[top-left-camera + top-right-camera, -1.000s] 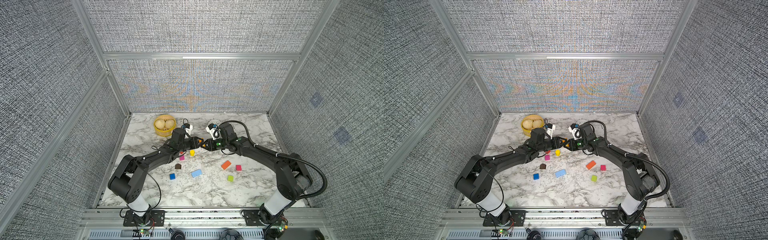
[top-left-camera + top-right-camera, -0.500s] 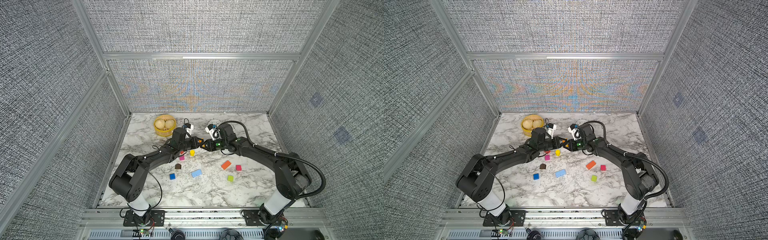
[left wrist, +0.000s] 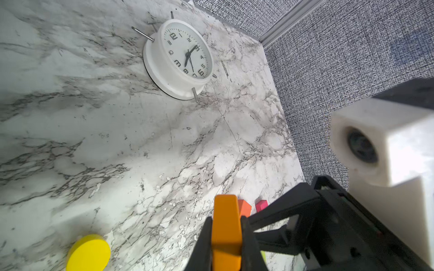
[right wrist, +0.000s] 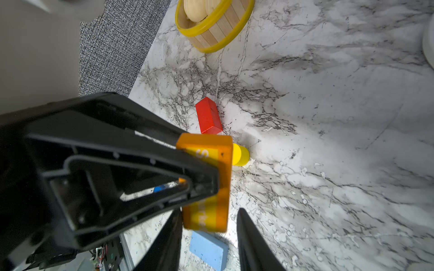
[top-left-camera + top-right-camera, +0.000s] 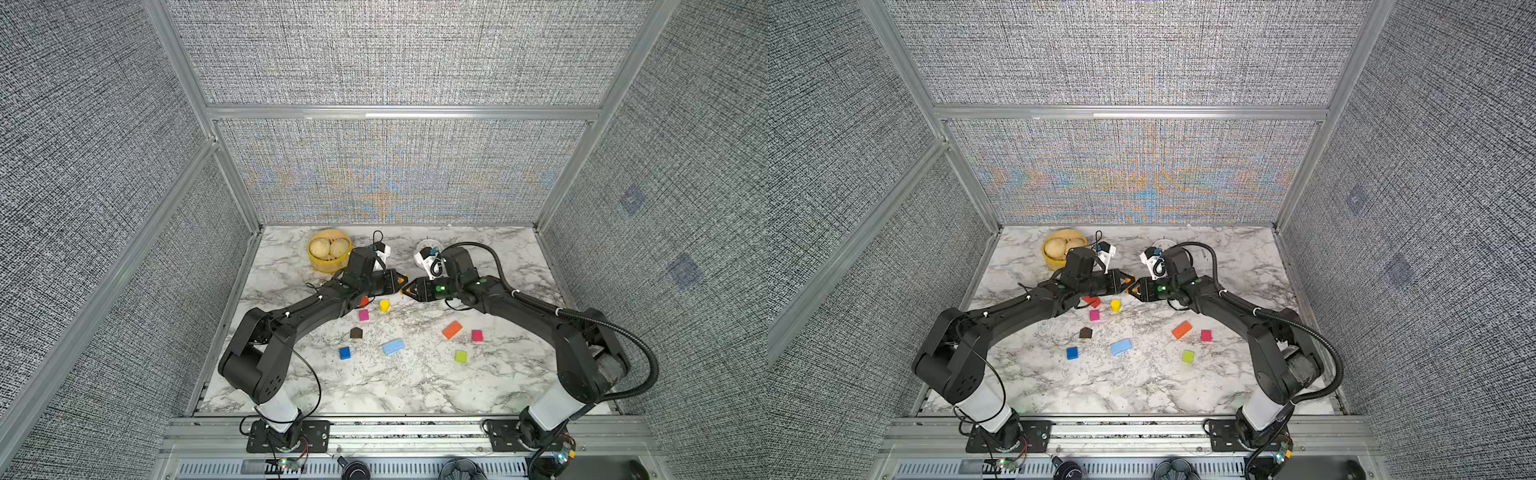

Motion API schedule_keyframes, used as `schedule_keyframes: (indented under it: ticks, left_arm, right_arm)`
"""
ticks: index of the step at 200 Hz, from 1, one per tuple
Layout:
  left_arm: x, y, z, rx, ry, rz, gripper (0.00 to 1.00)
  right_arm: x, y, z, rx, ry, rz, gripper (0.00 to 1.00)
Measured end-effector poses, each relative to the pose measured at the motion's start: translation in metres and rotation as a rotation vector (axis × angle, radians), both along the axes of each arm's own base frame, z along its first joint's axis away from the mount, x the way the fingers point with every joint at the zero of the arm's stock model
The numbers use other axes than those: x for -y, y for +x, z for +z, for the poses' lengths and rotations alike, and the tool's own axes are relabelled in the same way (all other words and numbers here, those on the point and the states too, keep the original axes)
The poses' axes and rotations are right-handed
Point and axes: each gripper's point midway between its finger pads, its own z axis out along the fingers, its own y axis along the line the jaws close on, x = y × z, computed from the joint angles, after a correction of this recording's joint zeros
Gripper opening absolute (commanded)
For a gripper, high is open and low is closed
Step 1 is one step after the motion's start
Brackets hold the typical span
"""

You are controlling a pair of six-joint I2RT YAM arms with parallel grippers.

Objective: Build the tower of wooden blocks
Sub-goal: 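Grasp the orange block with the left gripper and open the right gripper, then stand the orange block upright with the left gripper while the right arm withdraws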

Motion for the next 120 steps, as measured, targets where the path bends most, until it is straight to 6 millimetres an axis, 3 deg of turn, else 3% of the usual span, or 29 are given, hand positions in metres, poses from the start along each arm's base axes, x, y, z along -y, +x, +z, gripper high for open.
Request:
schedule_keyframes:
  ticks: [48, 120]
  left_arm:
    - [-0.004, 0.010, -0.015, -0.073, 0.147, 0.008, 0.11]
    - [0.011, 0.014, -0.050, -0.198, 0.360, -0.028, 0.12]
  right_arm:
    - [0.045, 0.003, 0.000, -0.019, 0.002, -0.130, 0.43]
    - [0.127, -0.004, -0.032, -0.103, -0.079, -0.452, 0.43]
